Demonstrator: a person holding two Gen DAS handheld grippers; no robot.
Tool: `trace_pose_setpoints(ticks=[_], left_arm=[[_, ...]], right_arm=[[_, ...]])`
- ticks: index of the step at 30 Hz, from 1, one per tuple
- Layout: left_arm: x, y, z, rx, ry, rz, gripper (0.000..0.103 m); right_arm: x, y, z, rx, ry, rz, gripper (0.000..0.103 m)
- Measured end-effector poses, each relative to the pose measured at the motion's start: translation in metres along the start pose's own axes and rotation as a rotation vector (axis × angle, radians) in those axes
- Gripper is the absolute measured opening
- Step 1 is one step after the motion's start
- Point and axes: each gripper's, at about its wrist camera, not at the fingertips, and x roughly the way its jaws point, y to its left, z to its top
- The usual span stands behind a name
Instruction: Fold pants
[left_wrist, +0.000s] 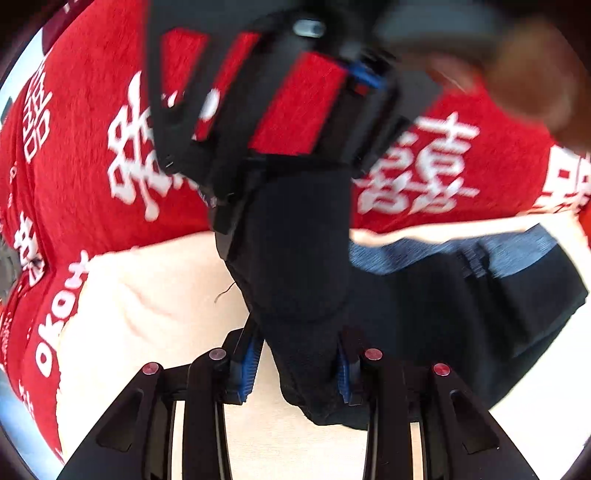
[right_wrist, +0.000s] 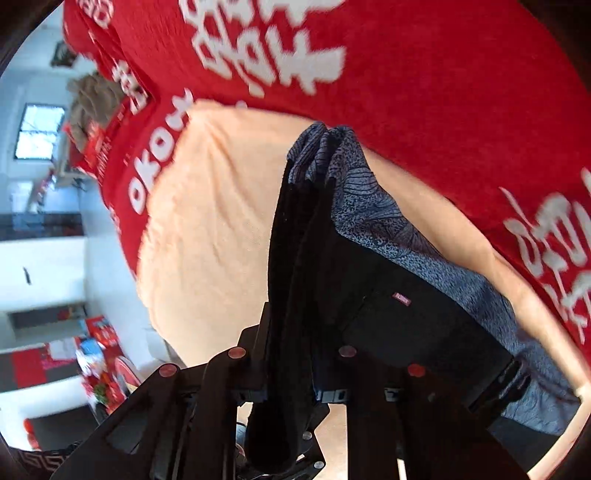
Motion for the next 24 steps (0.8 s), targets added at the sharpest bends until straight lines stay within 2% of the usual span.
trace_pose_setpoints(ticks=[3, 7, 15, 20, 24], left_arm=[[-0.021, -0.023, 0.013, 0.024, -0.038, -0.042, 0.035], [-0.045, -0.062, 0.03, 0.054, -0.058, -0.123, 0.035], [-0.06, -0.174, 0.051, 0.196, -0.048, -0.231, 0.035], [-0.039, -0.248, 0.046, 0.289, 0.015, -0.251, 0.035], [-0.016, -0.289, 0.034, 0.356, 0.061, -0.232, 0.035]], right_arm=[[-0.041, -0.025, -0.029, 0.053, -0.109, 0.093, 0.018], [-0.085, -0.059, -0.072, 0.1, -0.227, 0.163, 0.019], [-0.15, -0.16, -0.166, 0.232, -0.418, 0.252, 0.019], [-0.154, -0.232, -0.214, 0.33, -0.45, 0.249, 0.019], [-0.144, -0.284, -0.24, 0.416, -0.456, 0.262, 0.018]])
